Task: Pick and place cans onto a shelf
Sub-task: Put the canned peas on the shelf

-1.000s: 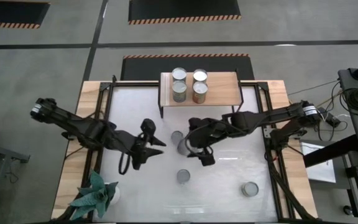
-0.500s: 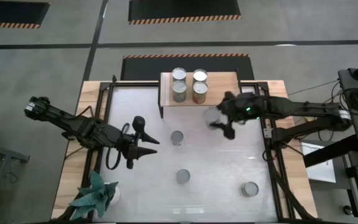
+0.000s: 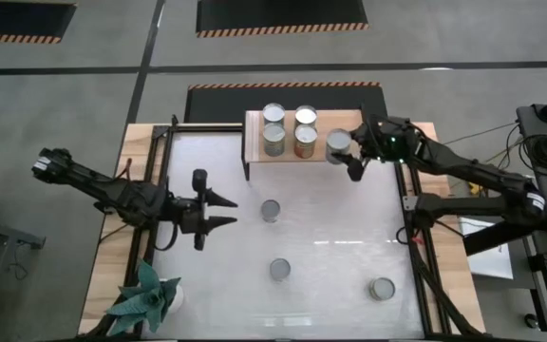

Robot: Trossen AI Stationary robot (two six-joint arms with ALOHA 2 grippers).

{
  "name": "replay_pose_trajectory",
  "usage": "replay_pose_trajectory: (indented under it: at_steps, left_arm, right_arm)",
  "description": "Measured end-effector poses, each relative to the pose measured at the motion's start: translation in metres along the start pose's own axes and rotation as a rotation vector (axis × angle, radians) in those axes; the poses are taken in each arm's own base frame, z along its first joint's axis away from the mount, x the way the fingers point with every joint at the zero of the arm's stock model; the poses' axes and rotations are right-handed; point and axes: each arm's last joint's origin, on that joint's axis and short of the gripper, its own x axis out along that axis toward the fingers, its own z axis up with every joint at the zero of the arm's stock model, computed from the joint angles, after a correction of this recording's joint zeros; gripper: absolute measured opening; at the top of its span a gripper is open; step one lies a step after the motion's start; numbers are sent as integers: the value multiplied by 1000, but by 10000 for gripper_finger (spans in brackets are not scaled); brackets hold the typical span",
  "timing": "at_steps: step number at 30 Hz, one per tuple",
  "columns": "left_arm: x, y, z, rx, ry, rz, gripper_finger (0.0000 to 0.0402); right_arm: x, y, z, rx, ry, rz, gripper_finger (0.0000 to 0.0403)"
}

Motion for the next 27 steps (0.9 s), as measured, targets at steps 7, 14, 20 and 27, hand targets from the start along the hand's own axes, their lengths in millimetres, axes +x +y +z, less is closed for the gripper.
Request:
replay_pose_trajectory:
  at_steps: [7,14,20,27]
  left_arm:
    - [-3,2,-2,-5,23,51,149]
    - [-2,1,-2,-2,29,47,149]
    - [-2,1,-2,-3,29,48,149]
    - [-1,1,-3,-7,30,48,149]
  right_arm:
    - [14,-13,-7,-26,26,-43,306]
    - [26,-15,-13,-18,74,-45,306]
    - [35,-19,-16,-9,104,-57,310]
    - [35,-29,-21,36,138,-93,345]
